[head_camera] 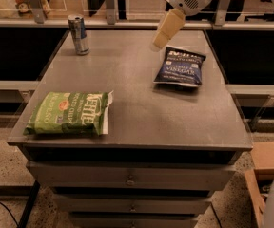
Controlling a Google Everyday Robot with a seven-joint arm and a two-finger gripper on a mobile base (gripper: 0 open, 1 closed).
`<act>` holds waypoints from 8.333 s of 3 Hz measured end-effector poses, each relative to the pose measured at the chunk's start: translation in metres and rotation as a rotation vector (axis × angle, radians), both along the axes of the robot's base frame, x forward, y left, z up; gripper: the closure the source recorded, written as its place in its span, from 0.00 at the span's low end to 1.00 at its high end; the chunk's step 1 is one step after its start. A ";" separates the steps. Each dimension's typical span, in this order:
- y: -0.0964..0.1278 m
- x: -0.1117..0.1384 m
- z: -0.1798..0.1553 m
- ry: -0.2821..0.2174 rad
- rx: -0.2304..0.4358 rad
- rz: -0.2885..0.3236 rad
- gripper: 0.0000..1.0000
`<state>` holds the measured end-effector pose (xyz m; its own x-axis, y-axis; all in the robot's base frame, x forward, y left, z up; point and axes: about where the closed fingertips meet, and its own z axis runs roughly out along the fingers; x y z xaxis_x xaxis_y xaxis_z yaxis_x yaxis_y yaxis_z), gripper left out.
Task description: Move redbull can near green jalapeno chip bag
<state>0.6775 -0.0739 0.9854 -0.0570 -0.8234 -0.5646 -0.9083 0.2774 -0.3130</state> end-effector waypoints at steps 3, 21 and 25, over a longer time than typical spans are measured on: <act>0.066 0.103 0.006 -0.137 0.256 0.024 0.00; 0.272 0.167 -0.102 -0.037 0.390 0.147 0.47; 0.278 0.139 -0.091 0.042 0.449 0.163 1.00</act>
Offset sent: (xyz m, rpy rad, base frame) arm 0.1244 0.0639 0.0356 0.3398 -0.2242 0.0222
